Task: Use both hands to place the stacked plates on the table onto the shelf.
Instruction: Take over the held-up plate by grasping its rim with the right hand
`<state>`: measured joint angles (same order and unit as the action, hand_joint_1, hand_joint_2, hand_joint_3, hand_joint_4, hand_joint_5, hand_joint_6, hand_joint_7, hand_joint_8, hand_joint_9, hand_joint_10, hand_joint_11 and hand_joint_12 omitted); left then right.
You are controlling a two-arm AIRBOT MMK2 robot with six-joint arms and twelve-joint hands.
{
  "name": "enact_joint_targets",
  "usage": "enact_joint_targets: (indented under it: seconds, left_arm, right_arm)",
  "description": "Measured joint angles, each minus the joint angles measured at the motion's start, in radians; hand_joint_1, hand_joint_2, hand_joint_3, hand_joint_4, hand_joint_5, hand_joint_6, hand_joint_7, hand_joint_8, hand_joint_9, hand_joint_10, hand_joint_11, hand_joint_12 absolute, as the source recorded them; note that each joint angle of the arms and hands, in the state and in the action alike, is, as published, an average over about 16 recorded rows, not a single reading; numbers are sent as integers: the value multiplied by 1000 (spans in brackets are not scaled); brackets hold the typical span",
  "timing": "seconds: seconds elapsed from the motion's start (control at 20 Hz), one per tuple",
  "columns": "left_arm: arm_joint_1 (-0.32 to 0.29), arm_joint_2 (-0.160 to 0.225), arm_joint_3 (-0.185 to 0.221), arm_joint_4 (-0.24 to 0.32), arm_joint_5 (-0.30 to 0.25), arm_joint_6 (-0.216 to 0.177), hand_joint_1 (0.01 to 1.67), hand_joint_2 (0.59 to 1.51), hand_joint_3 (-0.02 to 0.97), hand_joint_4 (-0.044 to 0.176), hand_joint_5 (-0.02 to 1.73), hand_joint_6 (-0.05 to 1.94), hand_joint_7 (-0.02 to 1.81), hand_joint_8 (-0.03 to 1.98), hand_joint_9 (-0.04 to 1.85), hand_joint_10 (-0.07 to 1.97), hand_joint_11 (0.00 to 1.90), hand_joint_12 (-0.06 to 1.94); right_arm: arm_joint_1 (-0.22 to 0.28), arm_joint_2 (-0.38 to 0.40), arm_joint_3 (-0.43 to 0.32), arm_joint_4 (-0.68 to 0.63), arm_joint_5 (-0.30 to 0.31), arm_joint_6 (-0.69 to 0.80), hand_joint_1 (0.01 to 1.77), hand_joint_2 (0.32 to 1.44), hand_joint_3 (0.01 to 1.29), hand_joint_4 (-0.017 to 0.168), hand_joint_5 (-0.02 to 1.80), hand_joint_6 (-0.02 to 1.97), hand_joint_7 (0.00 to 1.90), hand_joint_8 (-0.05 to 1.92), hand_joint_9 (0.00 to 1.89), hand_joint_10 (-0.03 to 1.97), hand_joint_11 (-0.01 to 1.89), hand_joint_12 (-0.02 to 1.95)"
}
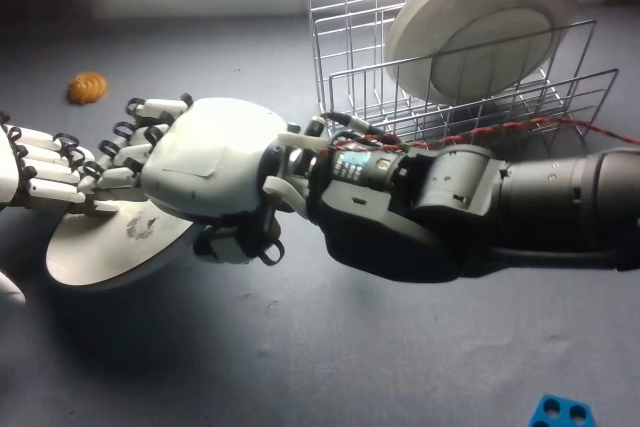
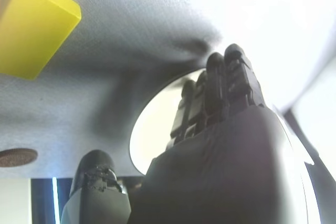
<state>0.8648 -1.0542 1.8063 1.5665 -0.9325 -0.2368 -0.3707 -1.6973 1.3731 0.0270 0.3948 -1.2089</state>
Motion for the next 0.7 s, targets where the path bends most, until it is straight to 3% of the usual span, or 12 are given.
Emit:
enact_joint_targets:
  seconds: [0.4,0.7]
  left_arm:
    - [0,-1,1,-1,0,0,15,1047,19,-5,52,-12,20,-16,87,22,22,81]
    - [-1,-1,1,-1,0,0,14,1046,19,-6,52,-13,20,-17,89,22,18,93]
  right_arm:
    - [-19,-2,1,10,21,0,1098,1098,11,-1,569,22,584,12,550,102,91,1239]
    - [-25,-2,1,12,43,0,1079,1100,12,-3,741,85,770,52,732,152,220,1321]
